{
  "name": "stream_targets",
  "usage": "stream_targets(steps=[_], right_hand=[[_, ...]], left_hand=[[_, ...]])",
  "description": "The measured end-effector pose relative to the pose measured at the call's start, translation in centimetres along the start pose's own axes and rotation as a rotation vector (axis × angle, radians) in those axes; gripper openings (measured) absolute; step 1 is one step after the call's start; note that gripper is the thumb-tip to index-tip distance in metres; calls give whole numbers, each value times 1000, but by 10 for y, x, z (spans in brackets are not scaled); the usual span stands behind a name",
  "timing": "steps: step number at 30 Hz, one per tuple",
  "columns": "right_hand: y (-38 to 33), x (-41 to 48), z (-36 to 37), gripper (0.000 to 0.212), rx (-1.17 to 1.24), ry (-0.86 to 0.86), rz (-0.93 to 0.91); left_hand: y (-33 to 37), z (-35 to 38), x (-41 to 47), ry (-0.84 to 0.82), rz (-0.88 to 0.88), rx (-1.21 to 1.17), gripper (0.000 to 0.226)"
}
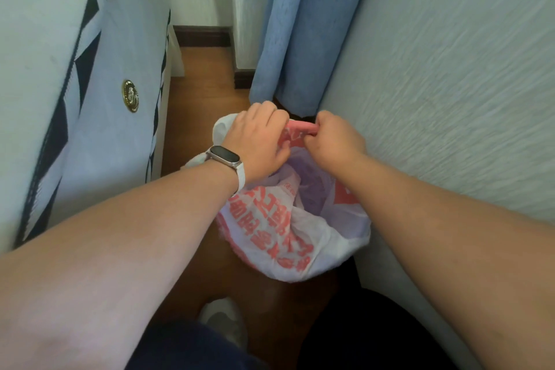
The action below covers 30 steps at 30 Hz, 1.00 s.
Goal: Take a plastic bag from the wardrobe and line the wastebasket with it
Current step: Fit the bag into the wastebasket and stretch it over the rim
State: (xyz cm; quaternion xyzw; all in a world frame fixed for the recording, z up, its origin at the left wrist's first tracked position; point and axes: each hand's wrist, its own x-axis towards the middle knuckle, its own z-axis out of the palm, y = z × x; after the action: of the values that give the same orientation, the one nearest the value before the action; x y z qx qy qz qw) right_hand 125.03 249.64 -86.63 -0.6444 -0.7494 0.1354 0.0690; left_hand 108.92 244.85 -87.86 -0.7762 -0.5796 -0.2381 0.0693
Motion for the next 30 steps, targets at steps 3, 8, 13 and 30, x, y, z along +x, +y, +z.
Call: stream_targets(steps=[3, 8, 13, 30], right_hand=[[8, -1, 0, 18, 42, 9, 86], [7, -2, 0, 17, 73, 9, 125], [8, -4, 0, 18, 67, 31, 128], [-13, -7, 1, 29, -156, 105, -379]], left_hand=[[4, 0, -4, -114, 18, -42, 19], [-2, 6, -17, -244, 7, 63, 41], [-10, 3, -17, -243, -110, 19, 53], [-17, 7, -4, -327, -360, -217, 18]])
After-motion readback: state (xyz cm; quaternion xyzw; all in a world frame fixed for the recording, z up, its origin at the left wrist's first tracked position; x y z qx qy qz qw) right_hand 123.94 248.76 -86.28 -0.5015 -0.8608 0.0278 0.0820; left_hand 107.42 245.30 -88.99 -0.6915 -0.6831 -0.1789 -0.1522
